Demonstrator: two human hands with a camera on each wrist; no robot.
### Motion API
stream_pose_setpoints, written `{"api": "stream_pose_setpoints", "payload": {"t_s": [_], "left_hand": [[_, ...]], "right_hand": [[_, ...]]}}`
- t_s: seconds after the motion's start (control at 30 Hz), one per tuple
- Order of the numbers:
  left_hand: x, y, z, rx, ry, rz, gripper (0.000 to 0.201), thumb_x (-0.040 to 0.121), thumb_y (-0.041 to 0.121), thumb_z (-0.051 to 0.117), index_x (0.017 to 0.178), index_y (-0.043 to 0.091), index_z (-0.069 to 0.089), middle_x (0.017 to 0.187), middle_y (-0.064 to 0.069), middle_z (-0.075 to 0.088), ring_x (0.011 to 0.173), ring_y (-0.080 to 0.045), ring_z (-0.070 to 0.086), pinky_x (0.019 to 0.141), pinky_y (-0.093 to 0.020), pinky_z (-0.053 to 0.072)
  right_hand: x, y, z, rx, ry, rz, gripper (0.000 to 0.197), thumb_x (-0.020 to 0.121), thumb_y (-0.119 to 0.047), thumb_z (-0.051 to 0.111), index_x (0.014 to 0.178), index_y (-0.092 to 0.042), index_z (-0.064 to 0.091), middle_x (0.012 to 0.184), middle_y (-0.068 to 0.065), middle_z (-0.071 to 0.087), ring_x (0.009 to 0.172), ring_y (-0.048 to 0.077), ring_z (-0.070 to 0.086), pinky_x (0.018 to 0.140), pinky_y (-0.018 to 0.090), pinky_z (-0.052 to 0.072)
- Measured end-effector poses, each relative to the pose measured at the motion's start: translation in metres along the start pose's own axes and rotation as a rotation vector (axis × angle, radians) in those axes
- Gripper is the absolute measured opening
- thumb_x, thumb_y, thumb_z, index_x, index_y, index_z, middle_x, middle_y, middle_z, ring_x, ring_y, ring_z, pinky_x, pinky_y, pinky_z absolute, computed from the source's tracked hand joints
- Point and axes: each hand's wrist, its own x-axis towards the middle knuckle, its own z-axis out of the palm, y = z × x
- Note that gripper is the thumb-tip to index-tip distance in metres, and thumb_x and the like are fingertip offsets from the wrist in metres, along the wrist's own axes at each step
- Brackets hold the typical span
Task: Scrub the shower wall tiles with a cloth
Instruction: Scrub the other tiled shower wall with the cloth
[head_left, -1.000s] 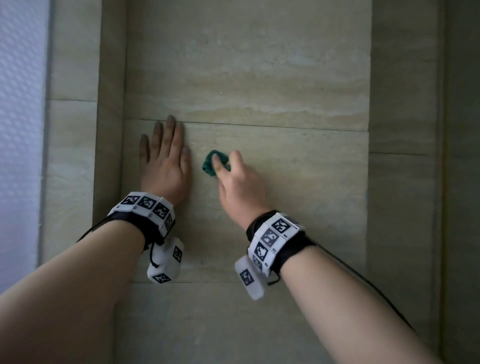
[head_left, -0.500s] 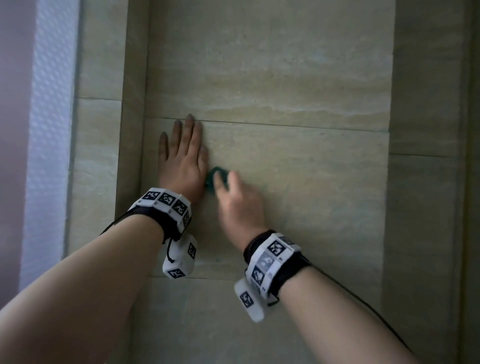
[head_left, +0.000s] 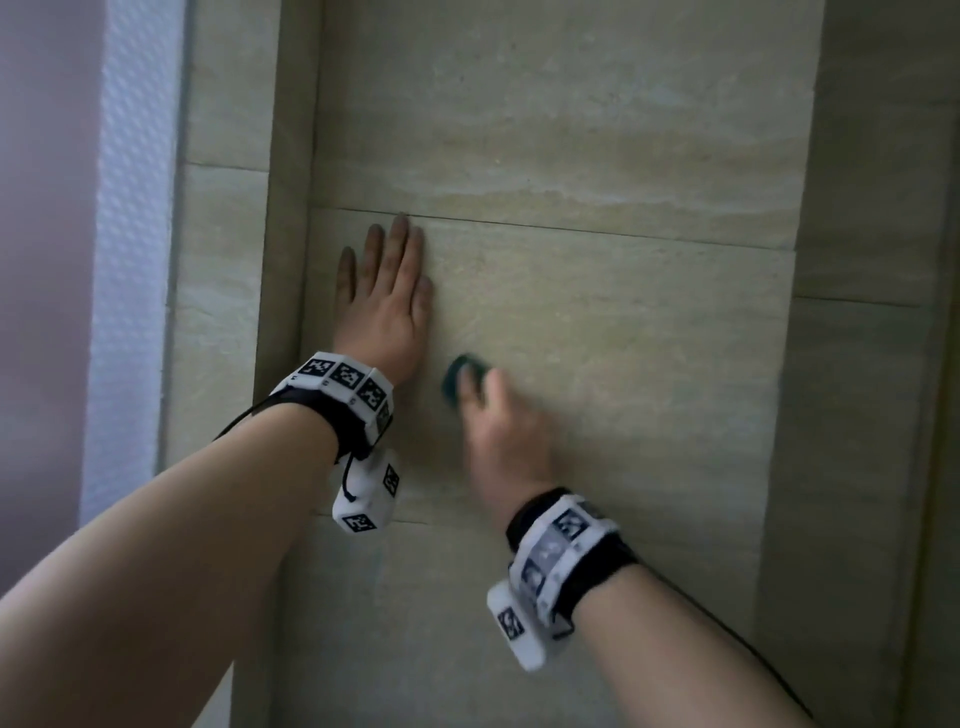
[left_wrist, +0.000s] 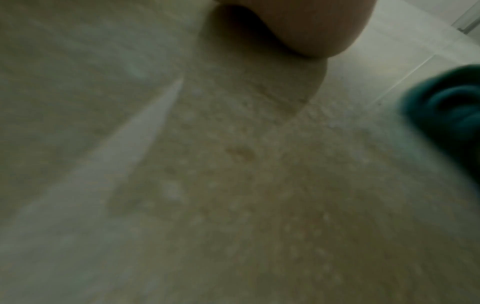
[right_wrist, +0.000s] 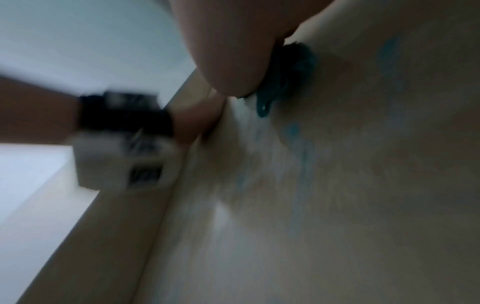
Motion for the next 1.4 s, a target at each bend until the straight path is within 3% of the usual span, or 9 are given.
{"api": "stream_pose_setpoints", "payload": {"t_s": [0.13,0.33,0.47,0.6,0.7,0.83,1.07,1.3,1.4], "left_hand": [[-0.013,-0.002,-0.002,0.027,-0.018,0.014,0.053,0.105,0.030,0.017,0.153,0.018,-0.002,0.161,0.003,-0.007,0.147,-0.017,-0.010,0.115,-0.033,-0.016],[-0.027,0.003,0.005,-0.008,-0.045,-0.026,0.053,0.105,0.032,0.012,0.153,0.019,-0.006,0.159,0.006,-0.013,0.147,-0.016,-0.014,0.117,-0.036,-0.016],[-0.027,0.001,0.006,0.004,-0.036,-0.001,0.057,0.100,0.038,0.007,0.152,0.020,-0.005,0.152,0.013,-0.020,0.145,-0.013,-0.016,0.116,-0.034,-0.018],[-0.029,-0.001,0.004,0.010,-0.048,0.017,0.053,0.105,0.033,0.013,0.153,0.019,-0.004,0.158,0.007,-0.014,0.145,-0.014,-0.016,0.116,-0.034,-0.017],[-0.033,0.005,0.004,0.012,-0.058,-0.022,0.053,0.106,0.031,0.014,0.153,0.018,-0.004,0.161,0.003,-0.010,0.147,-0.018,-0.013,0.117,-0.035,-0.015],[-0.041,0.017,0.005,-0.020,-0.035,0.008,0.052,0.105,0.027,0.021,0.154,0.018,0.004,0.162,0.002,-0.003,0.148,-0.020,-0.008,0.116,-0.033,-0.014],[-0.048,0.031,0.016,0.023,-0.038,0.131,0.053,0.104,0.029,0.020,0.154,0.018,0.006,0.162,0.000,0.000,0.148,-0.020,-0.005,0.116,-0.033,-0.015],[-0.046,0.046,0.024,-0.026,0.031,0.070,0.054,0.104,0.026,0.024,0.154,0.015,0.008,0.162,-0.002,0.002,0.149,-0.023,-0.003,0.117,-0.034,-0.011],[-0.040,0.062,0.027,-0.027,0.054,0.116,0.053,0.104,0.026,0.026,0.154,0.014,0.012,0.161,-0.002,0.007,0.149,-0.023,0.001,0.117,-0.033,-0.009]], "right_hand": [[-0.001,0.027,-0.019,-0.132,0.121,-0.270,0.039,0.075,-0.004,0.047,0.104,-0.008,0.073,0.079,0.012,0.060,0.050,0.027,0.051,0.047,0.029,0.041],[0.020,0.081,-0.045,-0.019,0.269,0.507,0.051,0.084,-0.005,0.051,0.135,-0.003,0.051,0.120,0.026,0.047,0.082,0.043,0.056,0.072,0.044,0.049],[-0.012,0.015,-0.001,-0.070,0.160,0.019,0.033,0.078,-0.006,0.056,0.108,-0.006,0.070,0.084,0.012,0.060,0.053,0.029,0.055,0.045,0.029,0.041],[-0.028,0.029,-0.011,-0.124,0.109,-0.374,0.038,0.076,-0.002,0.047,0.104,-0.006,0.073,0.076,0.012,0.058,0.048,0.025,0.051,0.046,0.028,0.040],[-0.014,0.087,-0.041,-0.158,0.150,-0.035,0.046,0.069,0.003,0.065,0.115,-0.004,0.068,0.088,0.022,0.056,0.050,0.032,0.051,0.049,0.034,0.045],[-0.017,0.084,-0.036,-0.032,0.260,0.404,0.048,0.081,-0.010,0.045,0.126,0.002,0.058,0.104,0.028,0.053,0.059,0.040,0.054,0.054,0.041,0.050],[-0.065,0.042,0.000,-0.095,0.126,-0.356,0.037,0.082,0.000,0.048,0.113,-0.001,0.068,0.085,0.012,0.040,0.050,0.026,0.048,0.044,0.031,0.038],[-0.044,0.094,-0.029,0.018,0.224,0.361,0.048,0.079,-0.002,0.060,0.127,0.001,0.057,0.108,0.027,0.051,0.058,0.037,0.055,0.056,0.038,0.052],[-0.061,0.064,-0.011,-0.030,0.142,0.047,0.042,0.074,0.002,0.066,0.116,0.003,0.064,0.096,0.015,0.043,0.048,0.031,0.050,0.041,0.029,0.040]]}}
